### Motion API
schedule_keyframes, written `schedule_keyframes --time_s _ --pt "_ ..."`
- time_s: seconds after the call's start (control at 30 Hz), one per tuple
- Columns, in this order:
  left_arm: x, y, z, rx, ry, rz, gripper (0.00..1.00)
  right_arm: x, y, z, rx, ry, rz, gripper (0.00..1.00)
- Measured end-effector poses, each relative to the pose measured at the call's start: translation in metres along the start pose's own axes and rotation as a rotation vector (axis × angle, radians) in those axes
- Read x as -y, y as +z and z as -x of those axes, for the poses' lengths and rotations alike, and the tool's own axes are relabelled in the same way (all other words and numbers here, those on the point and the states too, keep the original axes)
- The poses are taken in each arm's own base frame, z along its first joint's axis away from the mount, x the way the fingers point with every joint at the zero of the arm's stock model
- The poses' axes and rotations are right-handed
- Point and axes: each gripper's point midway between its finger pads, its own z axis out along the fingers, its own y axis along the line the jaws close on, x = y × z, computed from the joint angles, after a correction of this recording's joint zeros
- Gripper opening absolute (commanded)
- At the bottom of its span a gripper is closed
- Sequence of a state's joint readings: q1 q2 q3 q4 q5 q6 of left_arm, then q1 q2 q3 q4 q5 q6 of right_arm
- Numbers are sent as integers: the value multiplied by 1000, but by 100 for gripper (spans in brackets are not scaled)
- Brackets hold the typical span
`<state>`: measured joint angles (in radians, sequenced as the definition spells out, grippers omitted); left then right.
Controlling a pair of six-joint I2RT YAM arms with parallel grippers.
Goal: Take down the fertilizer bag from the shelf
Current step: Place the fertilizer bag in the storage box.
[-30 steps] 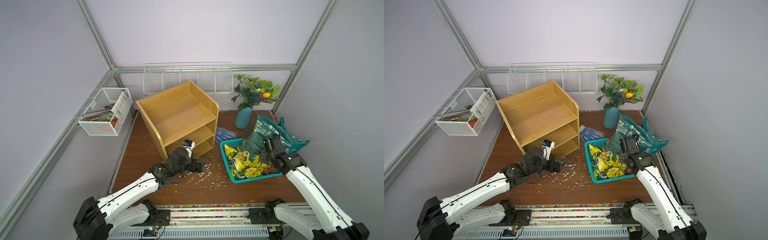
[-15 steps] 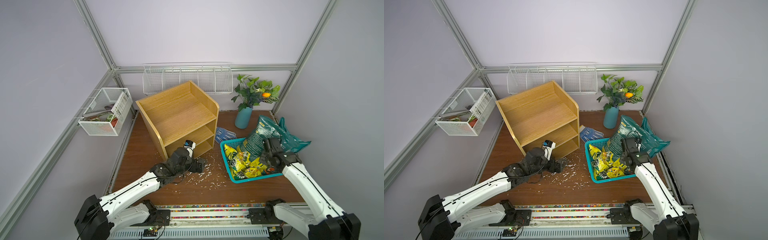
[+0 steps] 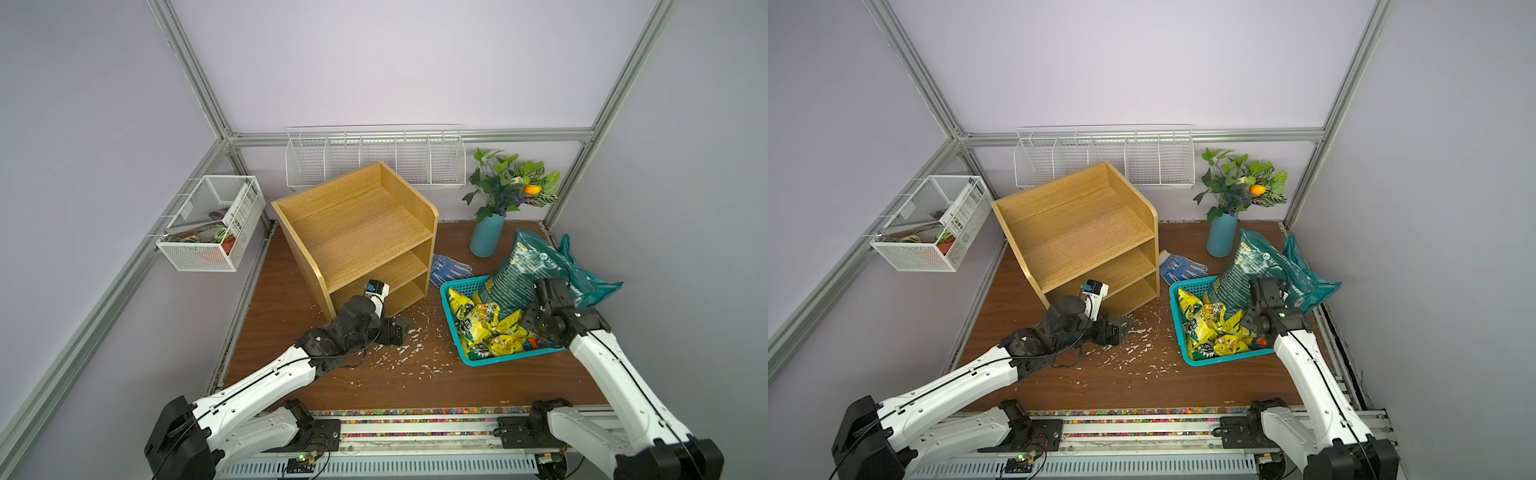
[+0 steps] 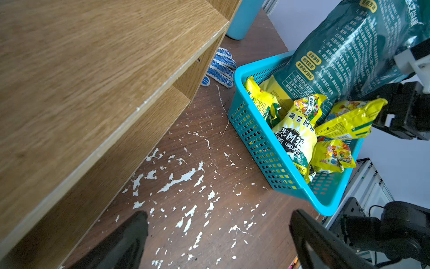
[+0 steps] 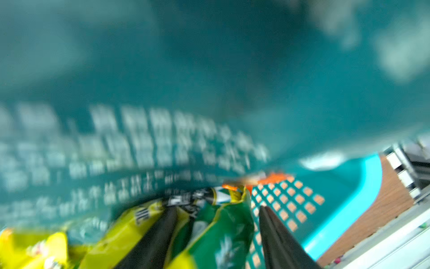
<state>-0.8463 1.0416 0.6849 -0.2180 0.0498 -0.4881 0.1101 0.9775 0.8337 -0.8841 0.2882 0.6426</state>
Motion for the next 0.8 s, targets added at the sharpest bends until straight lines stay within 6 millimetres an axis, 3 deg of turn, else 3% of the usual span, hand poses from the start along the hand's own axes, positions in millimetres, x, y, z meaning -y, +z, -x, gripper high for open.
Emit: schedule_keyframes --time_s 0.3,0.37,0.5,0.53,0.8 --pt "0 0 -1 2 0 -1 100 -2 -15 -15 -38 -54 22 63" --pt "-1 -1 -1 6 0 -3 100 -9 -19 -16 -39 -76 40 55" --pt "-2 -4 -3 10 0 -5 100 -19 -13 -18 -64 -78 52 15" --pt "-2 -5 -3 13 0 -5 100 -18 -9 -19 -66 -65 40 9" --pt "-5 -9 -6 22 0 0 100 6 24 -35 -109 72 -63 4"
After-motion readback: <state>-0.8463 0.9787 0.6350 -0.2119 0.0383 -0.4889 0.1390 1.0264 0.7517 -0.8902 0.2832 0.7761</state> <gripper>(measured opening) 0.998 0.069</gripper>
